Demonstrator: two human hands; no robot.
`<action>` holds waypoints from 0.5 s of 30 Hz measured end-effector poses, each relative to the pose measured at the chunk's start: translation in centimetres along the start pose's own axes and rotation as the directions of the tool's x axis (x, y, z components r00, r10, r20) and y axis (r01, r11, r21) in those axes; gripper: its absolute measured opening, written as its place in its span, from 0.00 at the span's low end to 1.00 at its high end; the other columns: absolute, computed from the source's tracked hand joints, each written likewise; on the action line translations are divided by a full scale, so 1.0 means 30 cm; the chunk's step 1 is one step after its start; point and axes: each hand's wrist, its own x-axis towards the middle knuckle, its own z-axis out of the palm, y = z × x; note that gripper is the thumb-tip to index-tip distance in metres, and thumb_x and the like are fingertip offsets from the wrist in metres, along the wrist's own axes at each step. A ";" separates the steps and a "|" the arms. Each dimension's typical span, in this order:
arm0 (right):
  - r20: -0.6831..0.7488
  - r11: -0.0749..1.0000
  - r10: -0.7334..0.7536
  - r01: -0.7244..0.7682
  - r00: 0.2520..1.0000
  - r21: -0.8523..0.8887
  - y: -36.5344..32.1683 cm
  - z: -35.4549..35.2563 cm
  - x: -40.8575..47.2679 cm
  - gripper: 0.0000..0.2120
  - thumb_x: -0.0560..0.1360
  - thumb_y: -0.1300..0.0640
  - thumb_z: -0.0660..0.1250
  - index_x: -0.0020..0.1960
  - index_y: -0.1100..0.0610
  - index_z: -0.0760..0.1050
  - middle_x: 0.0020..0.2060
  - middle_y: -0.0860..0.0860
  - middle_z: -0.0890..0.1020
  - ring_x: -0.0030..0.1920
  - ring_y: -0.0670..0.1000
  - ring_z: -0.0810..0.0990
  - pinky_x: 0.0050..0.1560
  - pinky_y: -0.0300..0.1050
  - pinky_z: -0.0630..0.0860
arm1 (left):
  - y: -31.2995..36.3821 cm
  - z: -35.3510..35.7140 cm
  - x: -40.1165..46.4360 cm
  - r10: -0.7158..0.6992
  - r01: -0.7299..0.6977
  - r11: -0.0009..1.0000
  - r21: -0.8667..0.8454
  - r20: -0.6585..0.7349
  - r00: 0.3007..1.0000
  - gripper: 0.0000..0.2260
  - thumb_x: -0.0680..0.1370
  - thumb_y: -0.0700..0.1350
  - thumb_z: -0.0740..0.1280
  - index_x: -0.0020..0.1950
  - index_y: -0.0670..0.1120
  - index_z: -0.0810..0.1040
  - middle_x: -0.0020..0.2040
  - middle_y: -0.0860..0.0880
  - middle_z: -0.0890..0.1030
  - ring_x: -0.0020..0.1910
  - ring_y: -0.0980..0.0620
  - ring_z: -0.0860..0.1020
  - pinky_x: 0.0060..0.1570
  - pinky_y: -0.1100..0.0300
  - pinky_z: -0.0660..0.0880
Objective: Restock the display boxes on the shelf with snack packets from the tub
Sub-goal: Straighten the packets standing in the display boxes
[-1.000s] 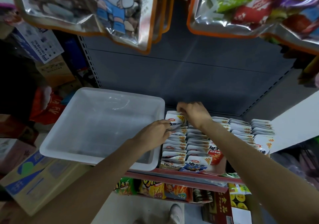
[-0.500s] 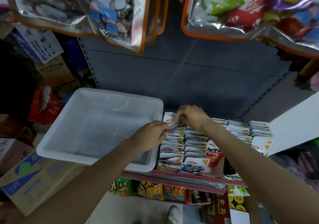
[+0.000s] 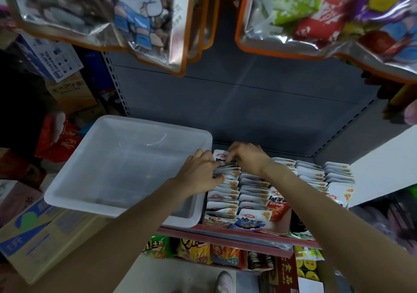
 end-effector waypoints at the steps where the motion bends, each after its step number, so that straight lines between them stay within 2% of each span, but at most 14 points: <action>1: -0.021 1.000 0.001 -0.001 1.000 0.004 0.003 -0.001 0.001 0.15 0.78 0.64 0.59 0.55 0.51 0.80 0.65 0.48 0.74 0.63 0.51 0.73 0.65 0.52 0.67 | -0.005 0.001 -0.003 0.011 -0.011 1.000 0.011 -0.008 1.000 0.23 0.79 0.58 0.56 0.72 0.51 0.66 0.61 0.48 0.68 0.63 0.49 0.63 0.59 0.55 0.63; 5: -0.104 1.000 0.005 -0.006 0.995 -0.004 0.006 0.001 0.000 0.13 0.80 0.59 0.59 0.61 0.51 0.77 0.62 0.49 0.76 0.59 0.53 0.76 0.61 0.50 0.70 | -0.025 0.008 -0.022 0.055 -0.055 0.998 0.010 0.011 0.998 0.23 0.80 0.58 0.55 0.73 0.51 0.66 0.70 0.50 0.64 0.68 0.50 0.60 0.64 0.55 0.61; 10: -0.209 1.000 0.010 -0.005 0.978 0.024 0.000 0.032 0.003 0.08 0.76 0.62 0.62 0.55 0.56 0.72 0.47 0.54 0.82 0.47 0.57 0.80 0.48 0.47 0.73 | -0.030 0.000 -0.043 0.072 -0.072 0.996 -0.044 0.009 0.997 0.22 0.81 0.56 0.55 0.74 0.52 0.65 0.72 0.54 0.67 0.68 0.52 0.61 0.64 0.56 0.60; 15: -0.092 0.999 -0.027 0.030 0.995 0.027 0.005 0.021 -0.001 0.10 0.76 0.64 0.63 0.51 0.53 0.79 0.50 0.51 0.82 0.49 0.53 0.80 0.53 0.49 0.76 | -0.020 0.004 -0.043 0.052 -0.053 0.998 -0.020 -0.021 0.998 0.20 0.81 0.55 0.55 0.73 0.53 0.66 0.71 0.55 0.69 0.67 0.52 0.63 0.62 0.56 0.60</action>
